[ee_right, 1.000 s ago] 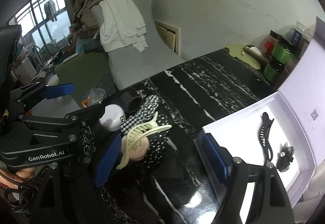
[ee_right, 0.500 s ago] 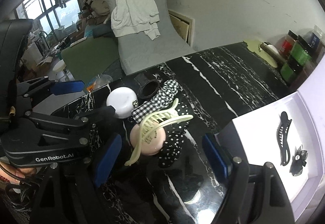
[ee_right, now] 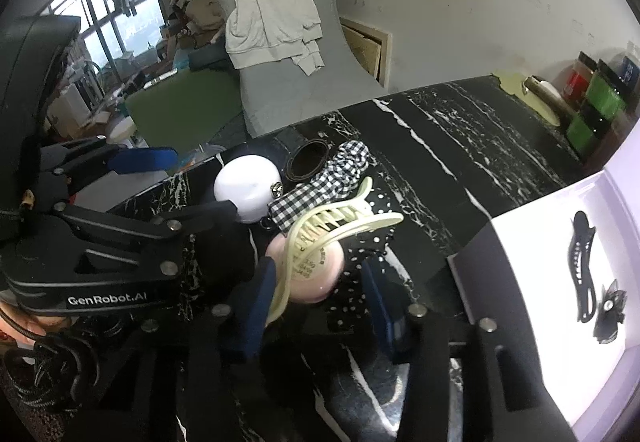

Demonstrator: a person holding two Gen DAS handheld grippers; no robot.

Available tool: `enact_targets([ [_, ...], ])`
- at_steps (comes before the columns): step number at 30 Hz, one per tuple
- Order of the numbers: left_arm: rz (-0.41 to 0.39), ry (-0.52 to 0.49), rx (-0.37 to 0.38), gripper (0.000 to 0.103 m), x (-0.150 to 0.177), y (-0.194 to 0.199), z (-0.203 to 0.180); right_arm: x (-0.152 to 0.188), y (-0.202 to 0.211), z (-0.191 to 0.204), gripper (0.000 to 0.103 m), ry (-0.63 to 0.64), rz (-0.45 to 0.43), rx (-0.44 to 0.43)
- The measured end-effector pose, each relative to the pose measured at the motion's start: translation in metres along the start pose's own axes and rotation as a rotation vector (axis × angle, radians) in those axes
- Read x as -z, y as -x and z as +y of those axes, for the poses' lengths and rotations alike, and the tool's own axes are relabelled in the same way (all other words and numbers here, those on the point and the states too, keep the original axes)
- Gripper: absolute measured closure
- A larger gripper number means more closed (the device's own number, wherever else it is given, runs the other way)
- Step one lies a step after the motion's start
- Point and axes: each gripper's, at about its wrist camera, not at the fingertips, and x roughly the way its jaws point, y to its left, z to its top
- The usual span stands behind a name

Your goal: Organize objects

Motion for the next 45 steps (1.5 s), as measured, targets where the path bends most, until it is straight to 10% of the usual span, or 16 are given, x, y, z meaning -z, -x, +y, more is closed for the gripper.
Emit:
enact_targets([
  [12, 0.01, -0.045, 0.043, 0.026, -0.004, -0.015, -0.006, 0.012, 0.007, 0.003, 0.087, 0.0, -0.009, 0.023],
  [22, -0.001, -0.052, 0.081, 0.026, -0.014, -0.019, 0.001, -0.003, -0.003, -0.002, 0.063, -0.062, -0.001, 0.007],
  [31, 0.02, -0.057, 0.118, 0.026, -0.017, -0.032, 0.0, -0.009, -0.014, -0.011, 0.065, -0.109, -0.018, -0.029],
  [36, 0.002, -0.04, 0.185, 0.051, -0.014, -0.031, 0.0, -0.005, -0.011, -0.01, 0.08, -0.104, -0.045, -0.032],
  [45, 0.032, -0.027, 0.192, 0.052, -0.009, -0.024, -0.001, 0.002, 0.003, -0.001, 0.083, -0.064, -0.054, -0.027],
])
